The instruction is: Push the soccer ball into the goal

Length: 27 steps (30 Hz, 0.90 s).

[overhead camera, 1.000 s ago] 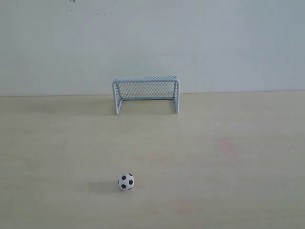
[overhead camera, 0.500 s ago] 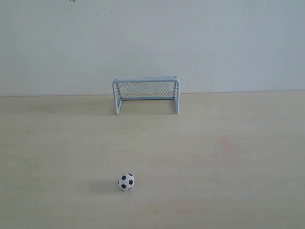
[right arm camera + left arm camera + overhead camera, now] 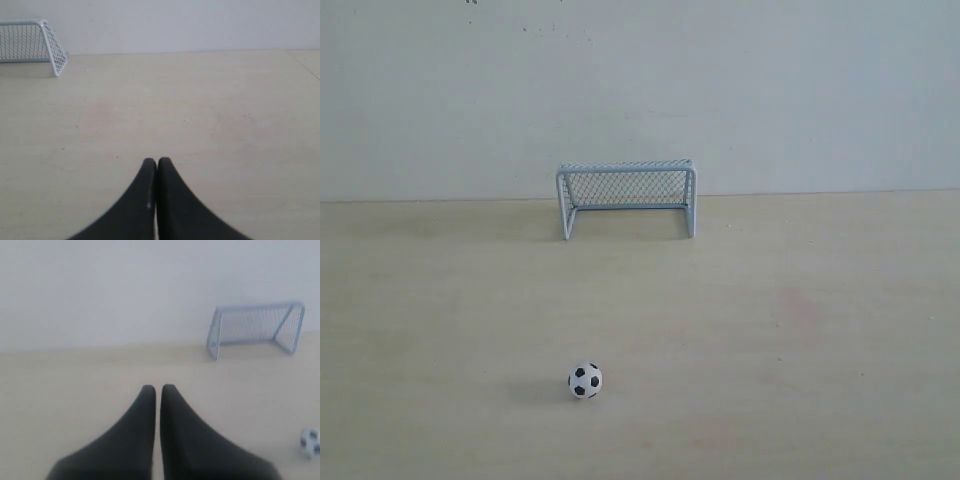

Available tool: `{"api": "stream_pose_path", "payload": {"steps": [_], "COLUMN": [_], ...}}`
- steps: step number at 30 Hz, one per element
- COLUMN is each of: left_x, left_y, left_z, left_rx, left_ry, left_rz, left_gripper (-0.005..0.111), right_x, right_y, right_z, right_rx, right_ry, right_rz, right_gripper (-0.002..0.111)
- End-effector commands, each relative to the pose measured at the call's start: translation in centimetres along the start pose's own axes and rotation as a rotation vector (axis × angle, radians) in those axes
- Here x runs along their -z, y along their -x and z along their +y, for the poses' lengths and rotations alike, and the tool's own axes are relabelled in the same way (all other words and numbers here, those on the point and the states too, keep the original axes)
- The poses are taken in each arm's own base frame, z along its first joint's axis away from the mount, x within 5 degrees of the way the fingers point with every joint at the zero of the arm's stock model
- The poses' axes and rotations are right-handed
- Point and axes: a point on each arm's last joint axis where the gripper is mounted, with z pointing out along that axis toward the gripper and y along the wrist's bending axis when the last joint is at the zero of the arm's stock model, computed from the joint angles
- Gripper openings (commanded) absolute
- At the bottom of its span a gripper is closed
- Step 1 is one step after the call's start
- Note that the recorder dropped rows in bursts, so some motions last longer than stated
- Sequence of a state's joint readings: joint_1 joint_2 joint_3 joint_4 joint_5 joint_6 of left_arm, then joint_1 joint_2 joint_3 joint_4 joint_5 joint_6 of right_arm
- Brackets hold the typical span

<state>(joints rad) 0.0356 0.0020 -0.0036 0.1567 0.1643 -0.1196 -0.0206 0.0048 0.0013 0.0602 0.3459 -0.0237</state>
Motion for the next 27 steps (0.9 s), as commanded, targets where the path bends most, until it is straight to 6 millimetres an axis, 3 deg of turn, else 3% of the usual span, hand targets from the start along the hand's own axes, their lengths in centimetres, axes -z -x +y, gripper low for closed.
{"api": "stream_pose_path", "payload": {"steps": [1, 3, 6, 13, 17, 20, 27], "left_x": [0.7, 1.3, 1.7, 1.3, 0.6, 0.2, 0.6], "left_y": [3.3, 4.6, 5.5, 9.1, 12.4, 14.4, 16.4], "left_z": [-0.4, -0.5, -0.5, 0.3, 0.4, 0.4, 0.2], "left_rx": [-0.003, 0.003, 0.083, 0.103, 0.105, 0.103, 0.099], "left_ry": [-0.042, -0.061, -0.083, -0.012, -0.002, -0.011, -0.045], "left_rz": [-0.387, -0.548, -0.575, -0.239, -0.192, -0.245, -0.455], "left_gripper": [0.004, 0.004, 0.004, 0.004, 0.004, 0.004, 0.004], "right_x": [0.0, 0.0, 0.0, 0.0, 0.0, 0.0, 0.0], "right_y": [0.1, 0.1, 0.1, 0.1, 0.1, 0.1, 0.1], "right_z": [0.0, 0.0, 0.0, 0.0, 0.0, 0.0, 0.0], "right_rx": [0.004, 0.004, 0.004, 0.004, 0.004, 0.004, 0.004], "right_ry": [0.001, 0.001, 0.001, 0.001, 0.001, 0.001, 0.001], "right_rz": [-0.011, -0.011, -0.011, -0.011, -0.011, -0.011, -0.011], "right_gripper": [0.000, 0.000, 0.000, 0.000, 0.000, 0.000, 0.000]}}
